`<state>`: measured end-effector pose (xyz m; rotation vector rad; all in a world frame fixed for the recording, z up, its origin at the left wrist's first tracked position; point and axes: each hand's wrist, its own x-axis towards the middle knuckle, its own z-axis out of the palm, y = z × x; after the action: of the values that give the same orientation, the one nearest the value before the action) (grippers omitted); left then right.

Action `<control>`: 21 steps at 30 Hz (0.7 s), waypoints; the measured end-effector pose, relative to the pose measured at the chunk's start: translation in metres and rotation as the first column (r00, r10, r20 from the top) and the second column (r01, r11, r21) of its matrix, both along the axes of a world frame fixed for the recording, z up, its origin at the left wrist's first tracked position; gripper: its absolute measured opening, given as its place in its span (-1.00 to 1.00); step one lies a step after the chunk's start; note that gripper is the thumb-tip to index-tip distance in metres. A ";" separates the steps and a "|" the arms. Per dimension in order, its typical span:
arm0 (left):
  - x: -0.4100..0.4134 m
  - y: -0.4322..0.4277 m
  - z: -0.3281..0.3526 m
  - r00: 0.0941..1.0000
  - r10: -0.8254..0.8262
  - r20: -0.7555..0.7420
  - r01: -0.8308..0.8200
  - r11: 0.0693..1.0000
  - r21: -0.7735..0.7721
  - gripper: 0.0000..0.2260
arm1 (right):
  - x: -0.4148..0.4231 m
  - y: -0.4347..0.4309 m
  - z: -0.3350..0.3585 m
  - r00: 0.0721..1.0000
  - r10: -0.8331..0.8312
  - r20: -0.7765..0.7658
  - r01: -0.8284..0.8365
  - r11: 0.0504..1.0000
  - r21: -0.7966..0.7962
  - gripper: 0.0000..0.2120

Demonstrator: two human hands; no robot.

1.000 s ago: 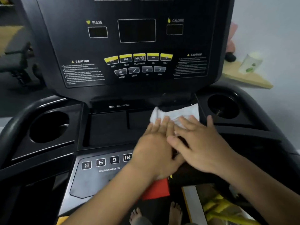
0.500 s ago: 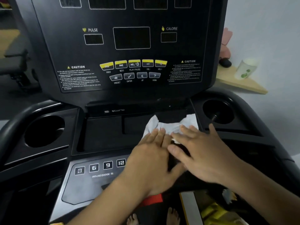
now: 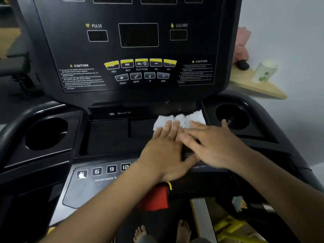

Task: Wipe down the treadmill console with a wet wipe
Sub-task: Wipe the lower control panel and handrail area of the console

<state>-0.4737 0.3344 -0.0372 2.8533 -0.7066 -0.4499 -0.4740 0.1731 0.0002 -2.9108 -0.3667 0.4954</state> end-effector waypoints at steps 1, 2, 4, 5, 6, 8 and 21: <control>0.009 -0.005 -0.002 1.000 0.013 -0.008 -0.013 1.000 0.001 -0.20 | 0.010 0.000 -0.001 1.000 -0.015 -0.013 0.015 1.000 0.015 -0.26; 0.013 -0.010 0.000 1.000 0.016 -0.007 -0.016 1.000 -0.003 -0.19 | 0.016 0.001 -0.002 1.000 -0.012 -0.009 0.012 1.000 0.013 -0.30; 0.005 -0.009 0.008 1.000 -0.017 -0.003 0.017 1.000 -0.017 -0.20 | 0.009 0.000 -0.002 0.999 0.029 0.028 -0.028 0.999 -0.032 -0.23; -0.007 -0.004 0.012 0.999 -0.045 0.005 0.045 0.999 -0.024 -0.21 | -0.004 -0.002 -0.002 0.998 0.051 0.038 -0.048 0.997 -0.057 -0.18; -0.020 0.001 0.015 0.997 -0.069 0.019 0.070 0.997 -0.026 -0.21 | -0.020 -0.005 -0.001 0.997 0.064 0.046 -0.061 0.996 -0.073 -0.15; -0.038 0.009 0.015 0.997 -0.065 0.044 0.066 0.997 -0.033 -0.18 | -0.048 -0.013 -0.005 0.998 0.051 0.027 -0.049 0.995 -0.083 -0.10; -0.034 0.008 0.017 0.992 -0.112 0.052 0.113 0.993 -0.023 -0.18 | -0.057 -0.031 -0.018 0.998 -0.012 0.062 0.008 0.998 0.058 -0.09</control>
<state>-0.5075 0.3423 -0.0202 2.8201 -0.8789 -0.3821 -0.5310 0.1419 -0.0175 -2.8755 -0.3687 0.3871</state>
